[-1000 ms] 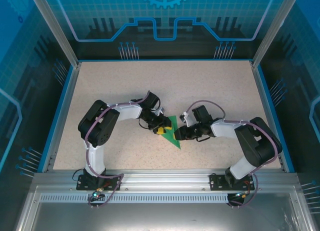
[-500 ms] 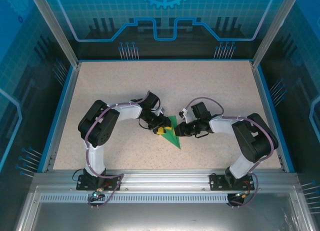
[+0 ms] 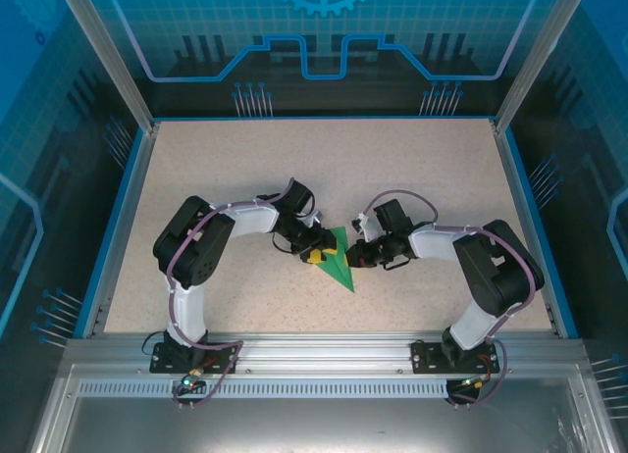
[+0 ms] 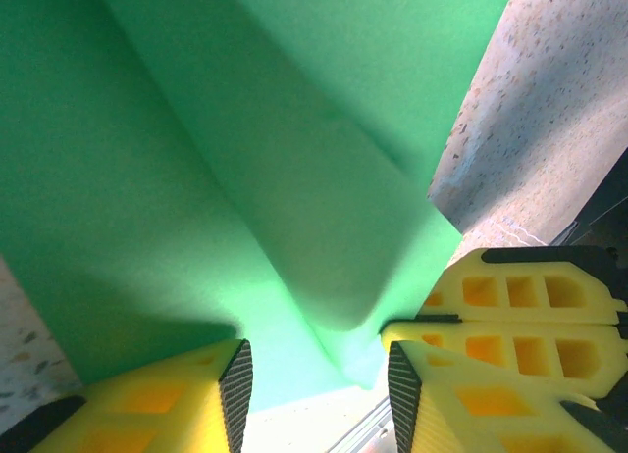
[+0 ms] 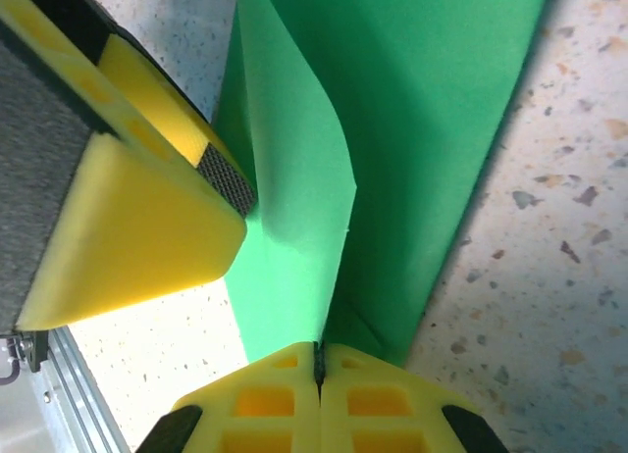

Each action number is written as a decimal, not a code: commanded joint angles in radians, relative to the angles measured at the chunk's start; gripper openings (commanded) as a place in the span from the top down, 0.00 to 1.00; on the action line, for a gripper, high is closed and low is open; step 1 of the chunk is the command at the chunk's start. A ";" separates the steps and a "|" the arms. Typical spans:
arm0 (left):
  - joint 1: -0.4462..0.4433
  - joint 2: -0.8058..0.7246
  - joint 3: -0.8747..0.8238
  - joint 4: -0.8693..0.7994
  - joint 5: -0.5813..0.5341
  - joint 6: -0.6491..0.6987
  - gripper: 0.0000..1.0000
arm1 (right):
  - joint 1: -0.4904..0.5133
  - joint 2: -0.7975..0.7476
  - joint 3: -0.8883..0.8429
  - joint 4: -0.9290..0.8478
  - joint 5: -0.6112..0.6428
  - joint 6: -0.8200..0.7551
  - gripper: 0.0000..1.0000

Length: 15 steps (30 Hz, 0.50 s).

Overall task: Fold a paper plane with a square sheet of paper (fold left side to right side)
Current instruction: Fourth fold the wing at the center of the table.

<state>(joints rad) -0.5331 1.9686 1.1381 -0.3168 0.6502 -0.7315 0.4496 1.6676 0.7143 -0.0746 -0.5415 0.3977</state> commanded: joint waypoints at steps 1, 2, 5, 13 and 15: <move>-0.005 0.036 -0.004 -0.024 -0.062 0.021 0.56 | -0.012 0.021 0.023 -0.057 0.032 -0.029 0.98; -0.005 0.036 -0.002 -0.025 -0.061 0.021 0.56 | -0.011 0.024 0.025 -0.057 0.034 -0.030 0.98; -0.005 0.036 -0.002 -0.027 -0.061 0.022 0.56 | -0.010 0.032 0.032 -0.061 0.040 -0.030 0.98; -0.005 0.036 0.001 -0.031 -0.061 0.026 0.56 | -0.011 0.046 0.040 -0.080 0.059 -0.040 0.98; -0.005 0.037 0.002 -0.033 -0.061 0.026 0.56 | -0.011 0.046 0.037 -0.080 0.058 -0.040 0.98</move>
<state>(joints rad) -0.5331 1.9686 1.1381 -0.3176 0.6491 -0.7311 0.4496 1.6939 0.7353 -0.1135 -0.5045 0.3771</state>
